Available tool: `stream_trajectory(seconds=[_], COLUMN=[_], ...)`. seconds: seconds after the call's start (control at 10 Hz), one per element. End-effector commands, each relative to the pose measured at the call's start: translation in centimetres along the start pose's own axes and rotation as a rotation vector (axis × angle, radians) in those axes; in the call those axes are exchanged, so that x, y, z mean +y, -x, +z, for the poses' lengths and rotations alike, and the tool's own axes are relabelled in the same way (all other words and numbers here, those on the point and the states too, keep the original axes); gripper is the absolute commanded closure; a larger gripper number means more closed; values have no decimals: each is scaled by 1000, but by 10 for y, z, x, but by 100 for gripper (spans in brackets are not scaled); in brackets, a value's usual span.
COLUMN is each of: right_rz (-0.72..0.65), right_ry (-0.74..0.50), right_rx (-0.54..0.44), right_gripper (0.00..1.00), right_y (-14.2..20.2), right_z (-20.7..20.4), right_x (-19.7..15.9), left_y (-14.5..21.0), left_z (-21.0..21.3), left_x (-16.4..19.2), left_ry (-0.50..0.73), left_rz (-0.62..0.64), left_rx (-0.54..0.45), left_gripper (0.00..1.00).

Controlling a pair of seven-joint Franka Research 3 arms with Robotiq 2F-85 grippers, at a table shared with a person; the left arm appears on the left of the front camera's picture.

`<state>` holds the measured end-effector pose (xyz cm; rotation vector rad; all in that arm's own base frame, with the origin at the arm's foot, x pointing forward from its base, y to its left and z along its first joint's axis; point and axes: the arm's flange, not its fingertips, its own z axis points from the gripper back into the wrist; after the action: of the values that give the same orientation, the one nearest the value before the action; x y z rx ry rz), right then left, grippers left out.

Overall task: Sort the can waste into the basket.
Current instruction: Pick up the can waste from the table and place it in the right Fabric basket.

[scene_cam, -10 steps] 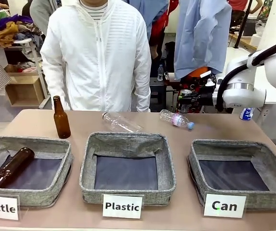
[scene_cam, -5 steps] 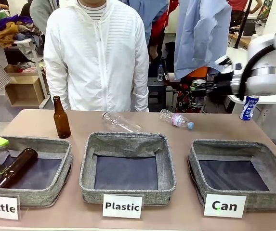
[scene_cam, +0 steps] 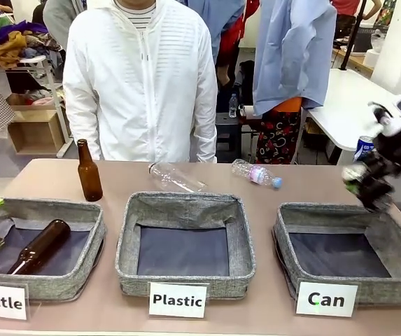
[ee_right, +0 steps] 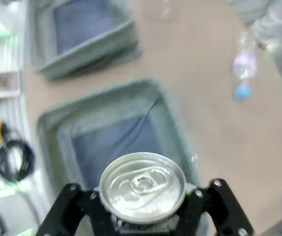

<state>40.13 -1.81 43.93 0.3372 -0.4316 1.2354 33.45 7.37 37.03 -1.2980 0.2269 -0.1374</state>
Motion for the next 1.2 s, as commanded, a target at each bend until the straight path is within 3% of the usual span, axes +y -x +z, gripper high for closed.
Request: stream_trajectory(seconds=[0.0,0.2,0.5,0.6,0.7,0.8,1.0,1.1], right_rz=[121,219,222,237,228,220,214,219], right_ry=[1,11,-20,-35,-47,-50,-70,-83], right_rx=[97,150,167,190,208,210,243,278], right_gripper=[100,100,100,38,36,0,0,13], right_y=[10,13,8,8,8,7,7,8], right_z=[11,-3,-7,-7,-7,-7,-9,-11], right_x=[19,29,26,24,23,22,19,17], left_y=[1,1,1,1,1,1,1,1], left_z=[2,2,2,2,2,2,2,2], left_x=[-1,-1,-1,-1,-1,-1,-1,-1], left_ry=[13,13,13,13,13,13,13,13], left_rz=[-16,-16,-16,-16,-16,-16,-16,-16], left_rx=[2,2,2,2,2,2,2,2], left_gripper=[0,0,0,0,0,0,0,0])
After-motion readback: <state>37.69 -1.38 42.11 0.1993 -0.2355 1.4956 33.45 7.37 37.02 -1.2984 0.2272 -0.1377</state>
